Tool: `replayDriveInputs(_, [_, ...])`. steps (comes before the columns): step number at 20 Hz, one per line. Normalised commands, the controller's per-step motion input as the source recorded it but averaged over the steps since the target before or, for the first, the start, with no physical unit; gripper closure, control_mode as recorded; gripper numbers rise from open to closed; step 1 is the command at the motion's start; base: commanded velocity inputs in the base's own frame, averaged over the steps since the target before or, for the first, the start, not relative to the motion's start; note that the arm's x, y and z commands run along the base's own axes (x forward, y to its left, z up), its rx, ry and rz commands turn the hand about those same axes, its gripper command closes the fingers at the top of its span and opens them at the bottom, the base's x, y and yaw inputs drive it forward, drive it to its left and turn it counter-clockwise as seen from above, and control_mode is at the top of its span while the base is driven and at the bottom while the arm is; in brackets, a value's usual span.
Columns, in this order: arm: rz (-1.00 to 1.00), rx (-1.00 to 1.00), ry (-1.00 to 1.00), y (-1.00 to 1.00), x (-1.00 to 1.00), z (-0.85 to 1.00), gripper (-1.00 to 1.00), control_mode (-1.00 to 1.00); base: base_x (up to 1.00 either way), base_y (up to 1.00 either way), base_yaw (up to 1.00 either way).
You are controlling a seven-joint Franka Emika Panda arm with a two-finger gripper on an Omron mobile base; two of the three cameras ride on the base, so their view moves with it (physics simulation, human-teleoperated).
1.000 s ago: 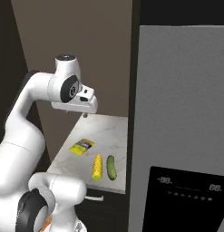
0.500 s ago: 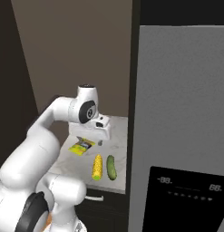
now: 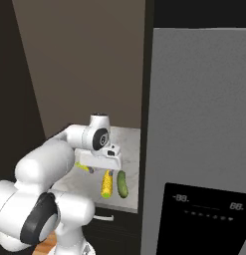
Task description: Place the cucumber and corn inside the fridge drawer. Close the drawer after placing the vegetables.
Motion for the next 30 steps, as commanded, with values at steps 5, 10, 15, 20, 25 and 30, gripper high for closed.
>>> replayDriveInputs(5, [0.06, 0.01, -0.01, -0.04, 0.0, -0.66, -1.0, -1.0, 0.0, 0.0, 0.0])
replayDriveInputs(10, [0.12, 0.02, -0.05, -0.01, 0.0, -0.38, -1.0, -1.0, 0.0, 0.0, 0.0])
replayDriveInputs(15, [0.15, 0.03, -0.05, -0.07, 0.02, -0.21, -1.0, -1.0, 0.0, 0.0, 0.0])
replayDriveInputs(20, [0.16, 0.0, 0.0, 0.0, 0.0, -0.5, -1.0, -1.0, 0.0, 0.0, 0.0])
replayDriveInputs(25, [0.03, -0.01, 0.03, 0.08, -0.15, -0.3, 1.0, -1.0, 0.0, 0.0, 0.0])
replayDriveInputs(30, [0.0, 0.0, -0.11, 0.51, -0.25, 0.59, 1.0, -1.0, 0.0, 0.0, 0.0])
